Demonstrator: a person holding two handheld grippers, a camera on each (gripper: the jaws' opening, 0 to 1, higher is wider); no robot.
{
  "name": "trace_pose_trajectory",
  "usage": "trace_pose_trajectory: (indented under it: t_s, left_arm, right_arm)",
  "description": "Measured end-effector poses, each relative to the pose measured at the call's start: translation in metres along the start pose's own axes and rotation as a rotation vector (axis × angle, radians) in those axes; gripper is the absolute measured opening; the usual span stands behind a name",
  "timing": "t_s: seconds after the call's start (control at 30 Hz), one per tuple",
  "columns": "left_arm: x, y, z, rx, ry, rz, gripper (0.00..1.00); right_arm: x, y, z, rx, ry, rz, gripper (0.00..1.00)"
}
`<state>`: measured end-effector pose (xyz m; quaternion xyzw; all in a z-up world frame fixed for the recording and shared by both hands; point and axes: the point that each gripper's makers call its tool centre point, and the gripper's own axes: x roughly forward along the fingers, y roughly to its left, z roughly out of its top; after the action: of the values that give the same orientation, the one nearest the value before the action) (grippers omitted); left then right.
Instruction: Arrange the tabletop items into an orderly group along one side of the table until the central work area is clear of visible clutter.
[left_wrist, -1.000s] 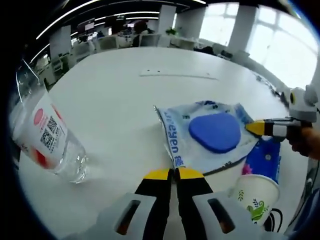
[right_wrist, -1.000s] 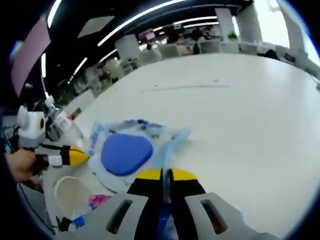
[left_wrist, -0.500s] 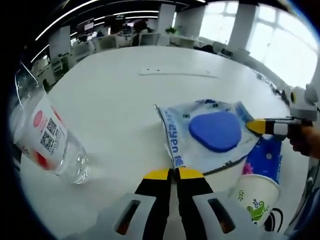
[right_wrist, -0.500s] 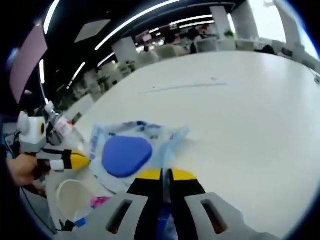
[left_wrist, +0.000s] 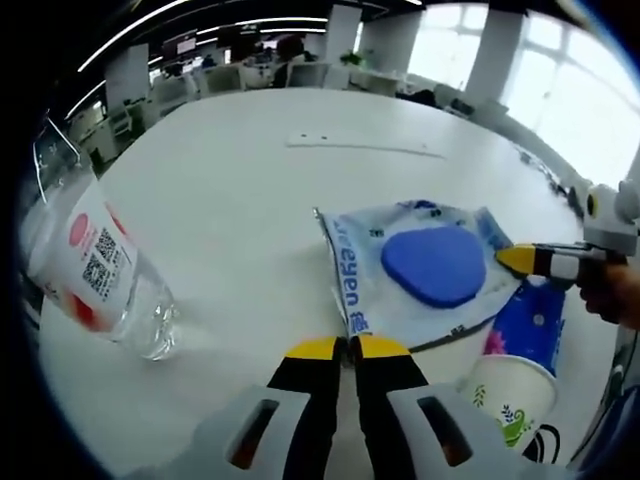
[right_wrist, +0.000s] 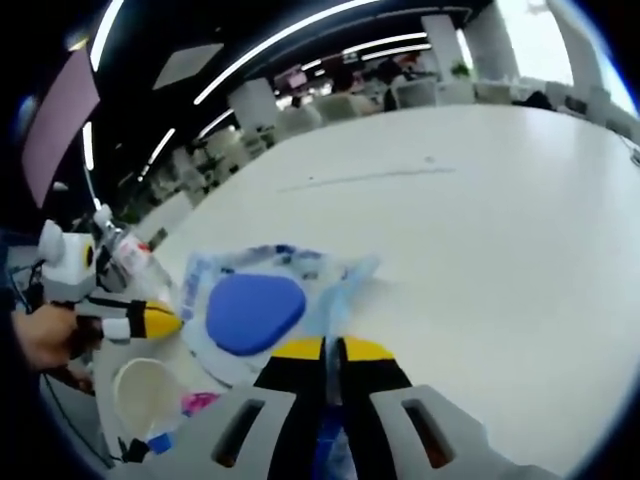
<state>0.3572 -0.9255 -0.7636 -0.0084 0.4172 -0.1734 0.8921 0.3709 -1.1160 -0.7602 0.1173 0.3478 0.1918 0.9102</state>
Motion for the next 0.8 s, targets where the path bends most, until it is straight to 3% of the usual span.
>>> trace_pose_trajectory:
  t_s: [0.47,0.53,0.63,0.7,0.8]
  left_arm:
    - [0.001,0.003,0.000,-0.092,-0.017,-0.010,0.06]
    - [0.001,0.003,0.000,-0.096,-0.018,-0.010,0.07]
    - [0.000,0.005,0.001,-0.094,-0.024,-0.001,0.12]
    - [-0.003,0.005,0.009,-0.153,-0.070,-0.001,0.15]
    - [-0.011,0.007,0.016,-0.145,-0.113,0.014,0.23]
  right_arm:
    - [0.004,-0.001,0.003,-0.016,0.003,-0.008,0.04]
    - [0.005,-0.001,0.002,-0.047,0.012,-0.019,0.05]
    - [0.007,-0.001,0.003,-0.176,0.017,-0.032,0.07]
    - [0.006,0.004,0.001,-0.270,0.035,-0.021,0.15]
    - [0.005,0.005,0.000,-0.261,0.039,-0.027,0.35]
